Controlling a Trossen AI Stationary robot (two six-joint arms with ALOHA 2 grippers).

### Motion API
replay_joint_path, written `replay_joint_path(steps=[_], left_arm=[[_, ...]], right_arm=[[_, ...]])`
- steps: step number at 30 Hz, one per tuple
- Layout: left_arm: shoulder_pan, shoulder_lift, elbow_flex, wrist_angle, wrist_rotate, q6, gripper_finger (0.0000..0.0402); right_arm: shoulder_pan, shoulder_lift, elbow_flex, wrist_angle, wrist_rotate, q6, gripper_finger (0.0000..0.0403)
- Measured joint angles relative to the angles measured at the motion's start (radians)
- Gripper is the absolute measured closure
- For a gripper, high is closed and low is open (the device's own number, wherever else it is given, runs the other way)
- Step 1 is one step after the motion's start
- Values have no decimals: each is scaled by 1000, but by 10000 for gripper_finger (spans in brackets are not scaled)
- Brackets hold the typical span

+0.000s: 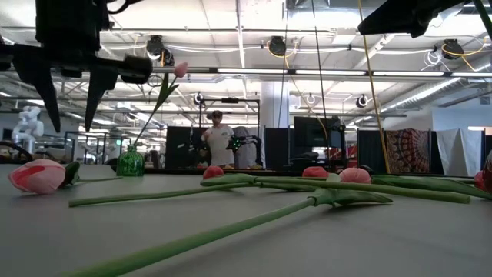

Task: Sort flowers into vase by color
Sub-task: Put the left pink flower into the green vase

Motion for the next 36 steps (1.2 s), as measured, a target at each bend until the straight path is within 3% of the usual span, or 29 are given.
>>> replay_joint_path(steps=[28, 36], left_arm=[[2, 7, -156, 155, -3, -3, 267], [2, 7, -190, 180, -85, 4, 267]], right_arm=[[0, 0, 0, 0, 0, 0, 305], [0, 0, 0, 0, 0, 0, 305]])
